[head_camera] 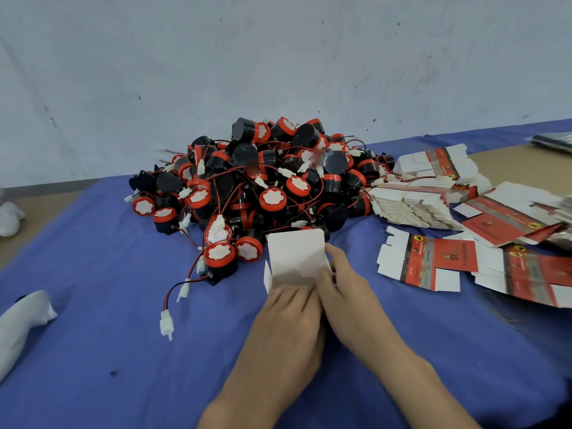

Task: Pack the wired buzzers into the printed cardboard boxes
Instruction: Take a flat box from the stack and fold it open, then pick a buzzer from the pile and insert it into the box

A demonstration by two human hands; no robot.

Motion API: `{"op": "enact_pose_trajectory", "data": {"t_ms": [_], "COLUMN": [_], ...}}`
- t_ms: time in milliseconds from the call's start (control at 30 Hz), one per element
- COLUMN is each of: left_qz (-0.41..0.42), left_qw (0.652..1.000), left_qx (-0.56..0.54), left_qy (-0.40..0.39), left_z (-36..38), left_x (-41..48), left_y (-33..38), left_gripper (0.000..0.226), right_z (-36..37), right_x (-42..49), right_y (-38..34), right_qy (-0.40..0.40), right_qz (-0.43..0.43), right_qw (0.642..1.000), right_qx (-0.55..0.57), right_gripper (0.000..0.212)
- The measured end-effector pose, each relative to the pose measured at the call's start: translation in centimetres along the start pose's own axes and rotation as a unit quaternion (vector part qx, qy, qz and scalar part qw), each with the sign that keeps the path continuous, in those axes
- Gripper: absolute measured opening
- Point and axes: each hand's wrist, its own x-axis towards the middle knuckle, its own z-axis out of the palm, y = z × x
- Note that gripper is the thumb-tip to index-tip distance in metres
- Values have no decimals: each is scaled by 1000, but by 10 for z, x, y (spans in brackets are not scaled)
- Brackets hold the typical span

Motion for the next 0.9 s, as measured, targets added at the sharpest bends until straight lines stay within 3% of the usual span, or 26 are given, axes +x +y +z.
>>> {"op": "enact_pose_trajectory", "data": {"t_ms": [267, 333, 400, 500, 600, 700, 900], "left_qz": [20, -23, -136, -331, -437, -458, -448], "left_qw": [976, 962, 946, 913, 898, 882, 865], "left_qx": [-71, -114, -146, -145, -21, 105, 215], "left_qy": [206, 247, 256, 190, 55, -42, -69], "left_z": [-15, -20, -25, -24, -20, -16, -17], "left_x": [1, 0, 1, 0, -7, -12, -11], "left_y": [10, 9, 0, -30, -58, -72, -84], "left_gripper": [34, 31, 26, 28, 43, 46, 35], "right_z": [-11, -13, -14, -13, -12, -14, -15], "right_x": [0, 4, 7, 8, 8, 8, 2], "right_y": [-4, 1, 5, 6, 7, 4, -4], "right_qy": [114, 127, 127, 96, 67, 78, 156], "right_qz": [-36, -12, 16, 42, 66, 54, -58], "right_qw": [992, 991, 991, 990, 989, 987, 985], "right_qx": [48, 43, 49, 90, 114, 128, 43], "right_gripper": [31, 27, 30, 35, 44, 52, 53]}}
